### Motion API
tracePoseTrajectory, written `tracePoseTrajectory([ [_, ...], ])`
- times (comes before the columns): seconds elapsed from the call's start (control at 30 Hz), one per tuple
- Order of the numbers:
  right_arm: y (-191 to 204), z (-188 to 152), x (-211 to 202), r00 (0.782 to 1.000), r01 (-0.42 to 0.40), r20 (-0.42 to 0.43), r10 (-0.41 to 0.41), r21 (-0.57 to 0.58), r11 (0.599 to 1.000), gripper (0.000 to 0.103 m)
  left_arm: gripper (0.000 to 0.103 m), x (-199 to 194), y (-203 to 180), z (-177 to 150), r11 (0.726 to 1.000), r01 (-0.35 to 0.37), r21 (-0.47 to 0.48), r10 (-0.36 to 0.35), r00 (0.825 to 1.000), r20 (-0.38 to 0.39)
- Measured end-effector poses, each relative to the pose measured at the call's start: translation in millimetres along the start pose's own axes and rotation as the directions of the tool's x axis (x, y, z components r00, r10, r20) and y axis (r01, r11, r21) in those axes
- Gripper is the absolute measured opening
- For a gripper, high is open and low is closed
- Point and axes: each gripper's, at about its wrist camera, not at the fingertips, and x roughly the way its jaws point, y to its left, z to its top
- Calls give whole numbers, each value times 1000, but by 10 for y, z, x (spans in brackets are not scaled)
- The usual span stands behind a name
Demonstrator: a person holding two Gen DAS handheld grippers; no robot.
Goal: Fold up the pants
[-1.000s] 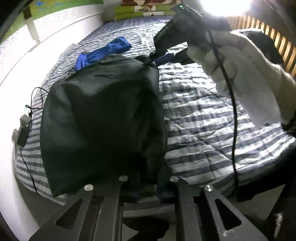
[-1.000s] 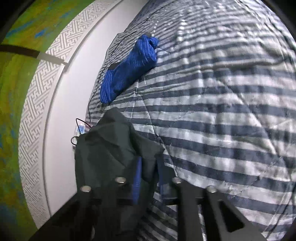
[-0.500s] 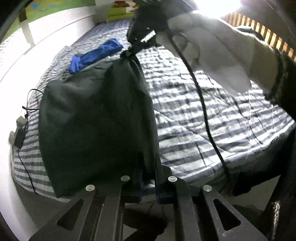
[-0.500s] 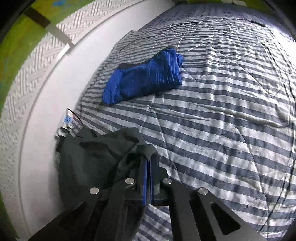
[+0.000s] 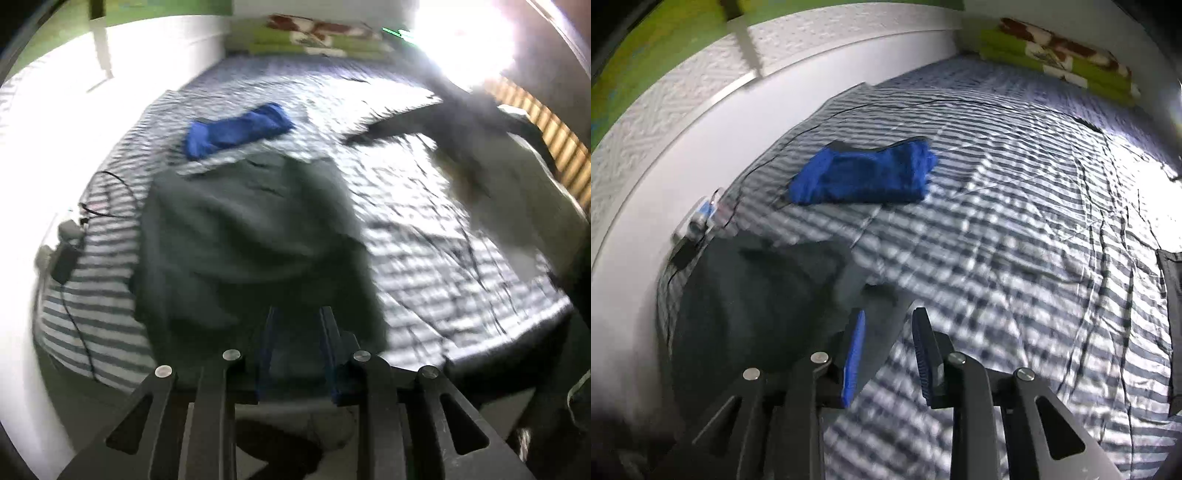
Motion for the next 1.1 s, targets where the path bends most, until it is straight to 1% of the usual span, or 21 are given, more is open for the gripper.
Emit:
tracePoseTrajectory([
  [0.03, 65, -51, -45, 1000, -8, -1, 8, -19, 1000, 24, 25, 35, 84, 68, 1000, -30, -8, 30, 999, 10],
  [0.1, 206, -178, -170, 1000, -26, 6, 27, -64, 998, 25, 26, 151, 301, 201, 998, -53, -37, 53, 998, 13],
  [0.13, 263, -224, -210, 999, -33, 8, 34, -78, 996, 27, 26, 219, 400, 256, 996, -73, -51, 74, 997, 14],
  [0.17, 323, -305, -260, 999, -42, 11, 43, -96, 995, 29, 26, 303, 532, 317, 991, -111, -69, 113, 993, 21],
  [0.23, 419, -420, -304, 999, -46, 17, 48, -123, 991, 30, 26, 435, 734, 389, 984, -147, -96, 149, 989, 17],
  [0.3, 502, -538, -334, 999, -47, 22, 50, -142, 989, 30, 26, 589, 938, 470, 973, -196, -121, 200, 980, 20],
  [0.33, 527, -602, -351, 998, -55, 25, 59, -135, 989, 30, 26, 662, 1020, 495, 971, -198, -133, 202, 979, 11],
  [0.4, 579, -769, -370, 994, -100, 19, 103, -121, 988, 30, 26, 829, 1206, 534, 964, -196, -177, 197, 980, -12],
  [0.47, 663, -967, -340, 992, -122, 4, 123, -122, 985, 30, 26, 993, 1335, 547, 959, -201, -200, 198, 980, -35],
  [0.5, 712, -1072, -304, 992, -127, -9, 127, -130, 983, 30, 29, 1061, 1364, 548, 958, -204, -200, 201, 979, -35],
  [0.6, 819, -1395, -112, 987, -147, -78, 138, -134, 980, 30, 38, 1172, 1463, 576, 952, -201, -232, 200, 979, -24],
  [0.67, 865, -1604, 31, 977, -172, -155, 150, -145, 974, 30, 40, 1184, 1513, 597, 951, -192, -244, 192, 981, -25],
  [0.7, 868, -1672, 45, 972, -184, -174, 157, -153, 971, 30, 42, 1163, 1514, 602, 951, -197, -239, 197, 980, -24],
  [0.73, 859, -1726, -2, 971, -195, -168, 167, -165, 967, 30, 42, 1128, 1523, 605, 951, -208, -230, 208, 978, -24],
  [0.8, 808, -1723, -91, 969, -211, -163, 186, -155, 965, 30, 42, 1035, 1528, 594, 950, -213, -229, 215, 976, -17],
  [0.9, 686, -1621, -266, 975, -209, -98, 199, -99, 973, 30, 41, 859, 1484, 592, 953, -172, -251, 179, 984, 5],
  [0.97, 708, -1526, -355, 980, -199, -40, 196, -98, 975, 30, 42, 806, 1350, 644, 964, -150, -222, 157, 988, 15],
  [1.1, 953, -1384, -303, 982, -186, -1, 188, -152, 971, 30, 42, 850, 1033, 799, 980, -130, -151, 134, 991, 22],
])
